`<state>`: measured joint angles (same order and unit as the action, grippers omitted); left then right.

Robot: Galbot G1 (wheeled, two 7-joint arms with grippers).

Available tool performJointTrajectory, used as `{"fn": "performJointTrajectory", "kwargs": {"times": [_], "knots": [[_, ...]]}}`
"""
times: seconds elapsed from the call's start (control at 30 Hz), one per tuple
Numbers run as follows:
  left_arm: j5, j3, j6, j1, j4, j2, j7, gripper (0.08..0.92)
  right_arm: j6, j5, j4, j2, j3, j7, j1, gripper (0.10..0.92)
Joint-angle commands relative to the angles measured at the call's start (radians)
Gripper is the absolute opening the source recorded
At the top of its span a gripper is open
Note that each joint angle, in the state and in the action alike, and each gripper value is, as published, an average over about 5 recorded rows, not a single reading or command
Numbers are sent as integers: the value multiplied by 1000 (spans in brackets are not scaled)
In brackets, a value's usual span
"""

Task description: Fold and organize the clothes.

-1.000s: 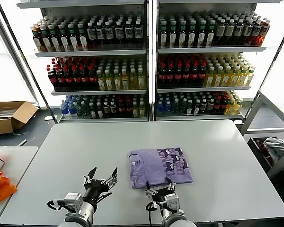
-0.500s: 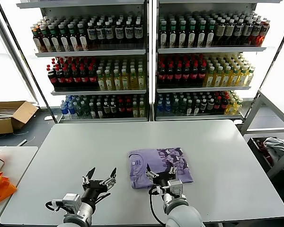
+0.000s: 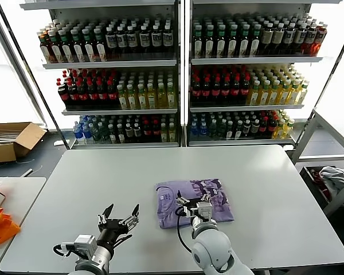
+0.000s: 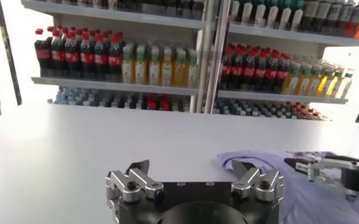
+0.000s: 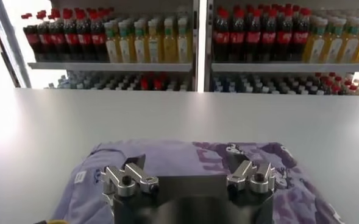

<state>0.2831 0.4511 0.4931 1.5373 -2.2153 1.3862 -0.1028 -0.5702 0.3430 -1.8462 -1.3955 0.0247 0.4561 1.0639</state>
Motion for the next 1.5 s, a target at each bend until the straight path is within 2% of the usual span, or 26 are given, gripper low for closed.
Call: {"fn": "performJointTrajectory", "kwargs": {"times": [0.03,0.47,0.7,0.97,1.27,1.5], "knots": [[0,-1,1,1,0,2,0,823,-9,53,92,-27,0,7,-37,823],[-1,-3,-2,3,0,1,2,822,-6,70,69,-34,2,5,-7,823],[-10,-1,-31,2,-20,0,2,823,7,-33,-105,-22,30,-13,17,823],[-71,-6,-120,4,-48,4,1,823,-6,-186,-318,101,169,-64,144,823],[-140,-34,-231,-19,-39,0,15,823,21,-197,-439,154,413,-141,374,823],[-181,-46,-190,-28,-20,-28,25,823,19,-202,-477,109,446,-129,433,823]]}}
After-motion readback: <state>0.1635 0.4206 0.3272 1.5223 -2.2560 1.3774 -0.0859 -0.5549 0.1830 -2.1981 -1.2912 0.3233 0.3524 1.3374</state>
